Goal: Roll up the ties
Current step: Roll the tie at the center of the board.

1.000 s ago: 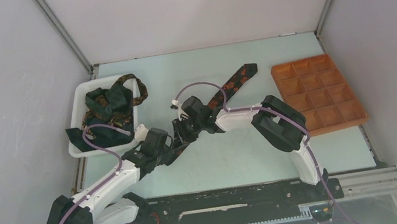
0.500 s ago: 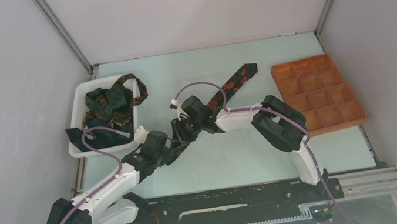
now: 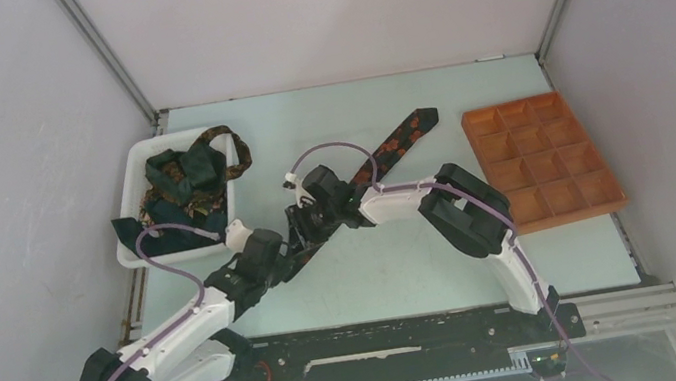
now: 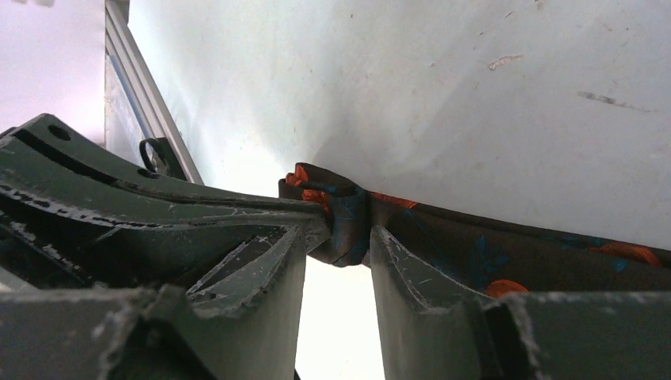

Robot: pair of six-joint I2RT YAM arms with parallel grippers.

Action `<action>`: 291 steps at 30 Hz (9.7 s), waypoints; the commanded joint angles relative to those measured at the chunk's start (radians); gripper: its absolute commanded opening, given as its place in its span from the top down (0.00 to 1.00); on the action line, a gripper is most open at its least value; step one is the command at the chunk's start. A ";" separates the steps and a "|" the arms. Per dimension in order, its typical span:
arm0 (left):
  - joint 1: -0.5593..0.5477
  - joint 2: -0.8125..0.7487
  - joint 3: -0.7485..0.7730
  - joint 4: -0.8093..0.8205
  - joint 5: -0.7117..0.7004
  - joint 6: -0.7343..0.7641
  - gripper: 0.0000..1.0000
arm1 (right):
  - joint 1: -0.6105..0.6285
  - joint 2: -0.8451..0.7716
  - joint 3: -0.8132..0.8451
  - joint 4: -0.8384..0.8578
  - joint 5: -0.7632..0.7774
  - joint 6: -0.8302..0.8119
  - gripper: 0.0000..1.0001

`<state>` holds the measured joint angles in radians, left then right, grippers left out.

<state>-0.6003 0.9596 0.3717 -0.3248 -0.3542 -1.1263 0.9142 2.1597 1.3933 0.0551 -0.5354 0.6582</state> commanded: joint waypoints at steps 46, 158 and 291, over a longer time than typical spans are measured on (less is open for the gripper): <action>0.075 -0.597 -0.233 -0.153 0.064 -0.083 0.39 | 0.013 0.079 0.082 -0.189 0.102 -0.024 0.98; 0.145 0.065 0.228 -0.279 0.151 0.169 1.00 | 0.095 0.059 0.122 -0.124 0.049 -0.002 0.91; -0.067 -0.163 -0.017 -0.128 0.069 0.033 0.84 | -0.004 0.001 -0.059 -0.027 -0.049 0.057 0.86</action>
<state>-0.6632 0.7628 0.3943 -0.4931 -0.3168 -1.1191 0.9096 2.1448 1.3293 0.0238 -0.5976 0.7269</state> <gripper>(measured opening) 0.171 0.152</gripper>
